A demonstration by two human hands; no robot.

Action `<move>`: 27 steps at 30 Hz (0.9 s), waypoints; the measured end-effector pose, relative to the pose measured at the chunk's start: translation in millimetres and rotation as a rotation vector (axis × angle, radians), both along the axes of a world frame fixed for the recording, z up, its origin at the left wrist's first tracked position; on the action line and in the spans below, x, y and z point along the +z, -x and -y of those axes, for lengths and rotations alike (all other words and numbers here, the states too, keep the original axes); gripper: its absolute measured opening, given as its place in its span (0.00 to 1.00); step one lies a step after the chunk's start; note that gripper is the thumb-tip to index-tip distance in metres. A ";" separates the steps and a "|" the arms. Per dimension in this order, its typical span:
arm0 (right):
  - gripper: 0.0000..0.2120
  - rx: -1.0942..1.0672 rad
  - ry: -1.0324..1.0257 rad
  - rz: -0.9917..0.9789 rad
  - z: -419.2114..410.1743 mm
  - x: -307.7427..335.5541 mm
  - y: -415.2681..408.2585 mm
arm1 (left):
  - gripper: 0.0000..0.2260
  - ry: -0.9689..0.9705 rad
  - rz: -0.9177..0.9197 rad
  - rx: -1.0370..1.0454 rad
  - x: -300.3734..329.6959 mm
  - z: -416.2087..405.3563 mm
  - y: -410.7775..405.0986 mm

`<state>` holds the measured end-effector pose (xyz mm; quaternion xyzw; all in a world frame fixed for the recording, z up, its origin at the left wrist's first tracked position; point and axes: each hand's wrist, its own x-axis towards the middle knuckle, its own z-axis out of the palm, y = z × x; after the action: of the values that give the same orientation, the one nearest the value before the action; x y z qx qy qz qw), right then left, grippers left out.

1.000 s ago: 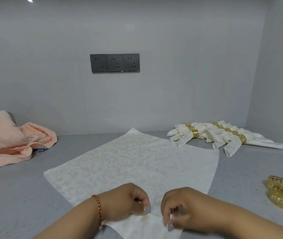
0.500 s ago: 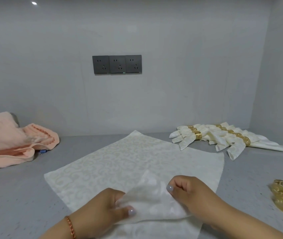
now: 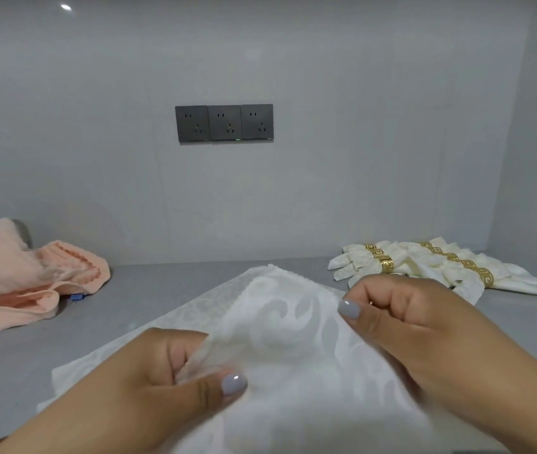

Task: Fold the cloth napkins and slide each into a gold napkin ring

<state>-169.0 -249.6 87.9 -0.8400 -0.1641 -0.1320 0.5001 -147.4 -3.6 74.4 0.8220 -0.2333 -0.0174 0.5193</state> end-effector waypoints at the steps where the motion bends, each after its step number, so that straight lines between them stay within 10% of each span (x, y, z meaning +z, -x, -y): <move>1: 0.15 -0.013 0.013 -0.008 0.7 -3.5 -11.3 | 0.18 0.008 -0.018 -0.015 -3.1 -0.8 -8.4; 12: 0.18 -0.176 0.395 -0.249 14.6 -94.2 -181.7 | 0.21 -0.436 0.030 0.245 -80.1 16.3 -159.4; 27: 0.15 -0.380 0.616 -0.325 27.9 -112.3 -310.2 | 0.13 -0.470 -0.132 0.449 -98.5 56.4 -297.6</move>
<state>141.2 -277.5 -24.4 -0.9760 0.0434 -0.0323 0.2111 150.2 -60.1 -24.1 0.9473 -0.0019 -0.0092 0.3201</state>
